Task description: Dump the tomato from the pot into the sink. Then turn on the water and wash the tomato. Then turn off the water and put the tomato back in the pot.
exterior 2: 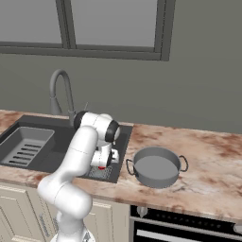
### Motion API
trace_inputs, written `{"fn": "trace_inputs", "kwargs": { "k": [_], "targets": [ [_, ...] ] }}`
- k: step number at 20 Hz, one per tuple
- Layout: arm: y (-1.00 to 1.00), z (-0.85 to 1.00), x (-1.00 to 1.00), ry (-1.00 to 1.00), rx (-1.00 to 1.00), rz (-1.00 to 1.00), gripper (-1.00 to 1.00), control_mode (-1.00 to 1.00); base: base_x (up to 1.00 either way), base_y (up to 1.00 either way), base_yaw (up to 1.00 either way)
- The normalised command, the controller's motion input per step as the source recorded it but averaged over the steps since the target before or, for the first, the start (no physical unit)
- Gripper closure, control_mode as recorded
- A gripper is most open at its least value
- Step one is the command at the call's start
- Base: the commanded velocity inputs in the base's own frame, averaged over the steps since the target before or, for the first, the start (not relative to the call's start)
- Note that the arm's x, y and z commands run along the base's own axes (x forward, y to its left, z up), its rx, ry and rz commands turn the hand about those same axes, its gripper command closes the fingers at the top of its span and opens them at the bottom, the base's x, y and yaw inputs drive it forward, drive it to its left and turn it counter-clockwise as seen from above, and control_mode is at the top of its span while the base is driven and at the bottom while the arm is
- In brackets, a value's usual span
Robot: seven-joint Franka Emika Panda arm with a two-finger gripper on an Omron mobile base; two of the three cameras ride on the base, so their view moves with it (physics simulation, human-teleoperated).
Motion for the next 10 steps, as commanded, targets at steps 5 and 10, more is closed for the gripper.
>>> {"fn": "trace_inputs", "kwargs": {
  "k": [5,10],
  "targets": [
    [0.08,-0.31,0.01,0.08,-0.01,0.0,-1.0,-1.0,0.0,0.0,0.0],
    [0.13,-0.27,0.0,0.06,0.0,0.0,-1.0,-1.0,0.0,0.0,0.0]
  ]
}}
